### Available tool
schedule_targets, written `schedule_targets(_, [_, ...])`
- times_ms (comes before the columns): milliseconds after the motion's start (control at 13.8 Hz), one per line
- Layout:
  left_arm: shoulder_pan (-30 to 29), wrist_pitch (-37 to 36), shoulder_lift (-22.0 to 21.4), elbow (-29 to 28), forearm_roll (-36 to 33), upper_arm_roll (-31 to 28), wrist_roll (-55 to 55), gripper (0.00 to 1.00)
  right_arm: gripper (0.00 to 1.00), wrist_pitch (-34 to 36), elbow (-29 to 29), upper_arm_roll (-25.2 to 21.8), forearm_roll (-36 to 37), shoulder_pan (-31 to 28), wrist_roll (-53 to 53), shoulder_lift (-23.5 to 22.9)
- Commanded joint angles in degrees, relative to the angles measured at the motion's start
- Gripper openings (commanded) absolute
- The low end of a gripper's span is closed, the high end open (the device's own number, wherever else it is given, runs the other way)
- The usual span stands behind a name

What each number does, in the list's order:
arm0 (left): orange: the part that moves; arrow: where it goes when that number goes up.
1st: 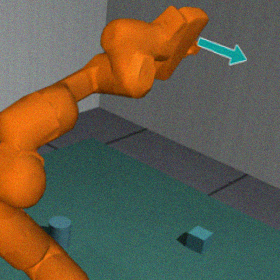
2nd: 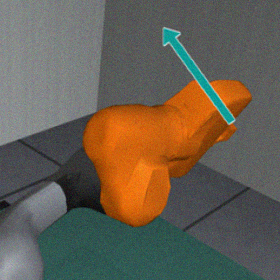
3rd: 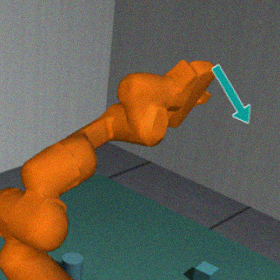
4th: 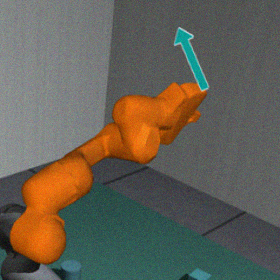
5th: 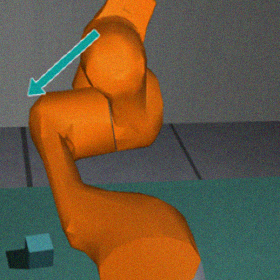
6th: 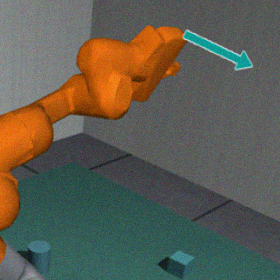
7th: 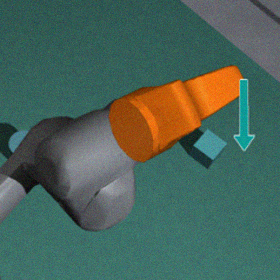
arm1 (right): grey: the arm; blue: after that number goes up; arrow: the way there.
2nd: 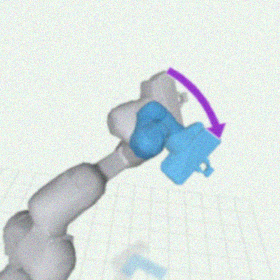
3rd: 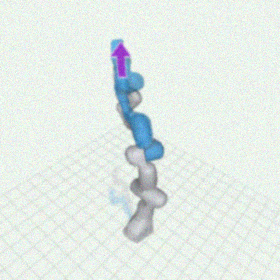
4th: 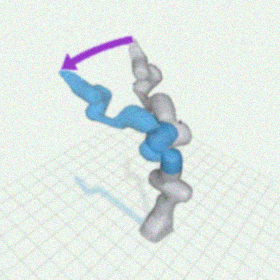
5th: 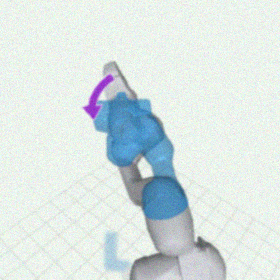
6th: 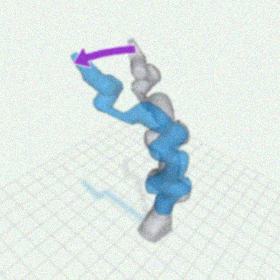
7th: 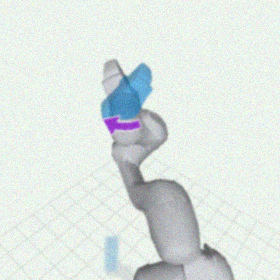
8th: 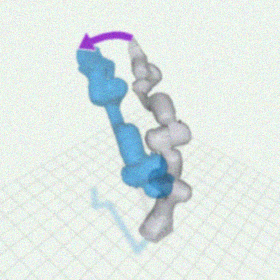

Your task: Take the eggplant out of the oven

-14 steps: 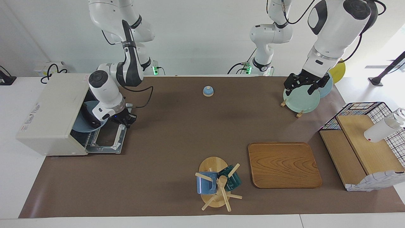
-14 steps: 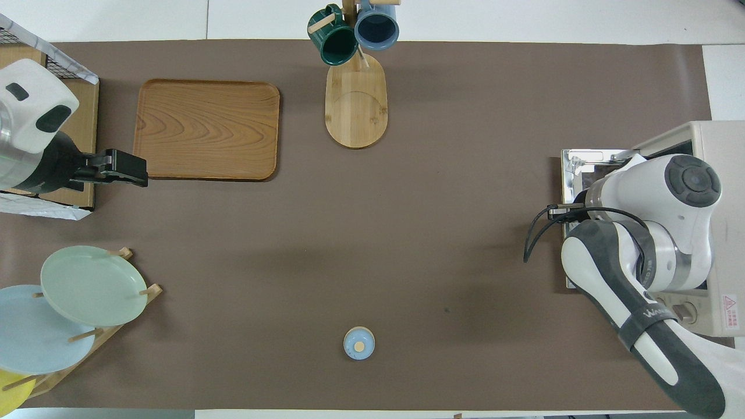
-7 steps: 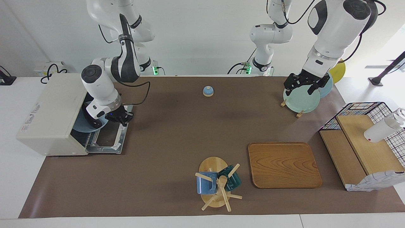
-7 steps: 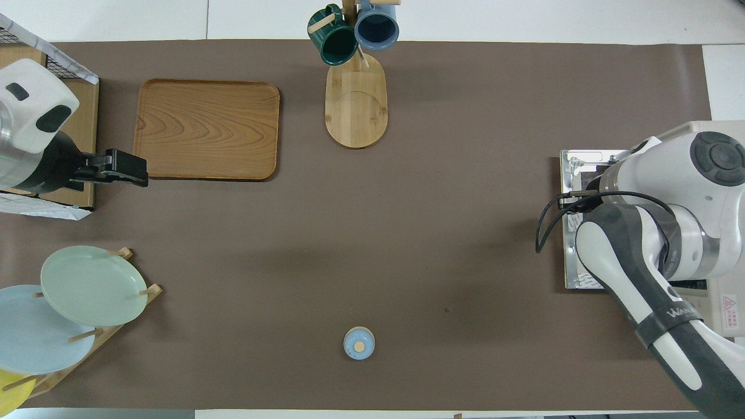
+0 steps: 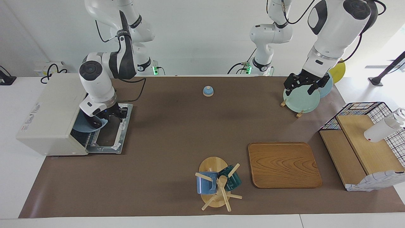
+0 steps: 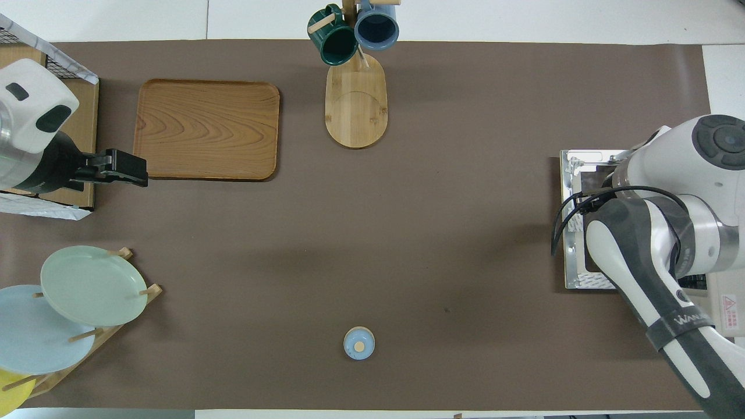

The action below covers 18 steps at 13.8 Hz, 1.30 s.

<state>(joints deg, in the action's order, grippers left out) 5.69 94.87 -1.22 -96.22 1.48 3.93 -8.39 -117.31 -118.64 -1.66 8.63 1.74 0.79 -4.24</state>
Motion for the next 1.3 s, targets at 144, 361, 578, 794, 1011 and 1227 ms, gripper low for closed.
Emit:
schedule_targets(144, [-0.41,0.32,-0.8,-0.11,-0.25,0.2,0.57,1.0,0.56,-0.11,-3.08,0.17,1.04,-1.04,-1.22,1.95])
schedule_targets(361, [-0.41,0.5,-0.8,-0.2,-0.25,0.2,0.57,1.0,0.55,0.5,-4.14,-0.01,1.12,-1.3,-1.23,2.4])
schedule_targets(578, [-0.41,0.58,-0.8,-0.2,-0.25,0.2,0.57,1.0,0.55,1.9,-3.8,0.08,3.32,-1.83,-1.49,2.49])
schedule_targets(794, [-0.41,0.58,-0.8,-0.2,-0.25,0.2,0.48,1.0,0.55,2.7,-3.35,0.08,3.5,-1.83,-1.58,2.4])
schedule_targets(1011, [-0.41,0.58,-0.8,-0.29,-0.25,0.2,0.57,1.0,0.55,2.78,-3.61,-0.01,3.58,-2.62,-1.67,2.49])
schedule_targets(1227, [-0.41,0.58,-0.8,-0.29,-0.25,0.2,0.57,1.0,0.5,0.95,-6.41,0.08,3.59,-3.5,-1.84,3.53])
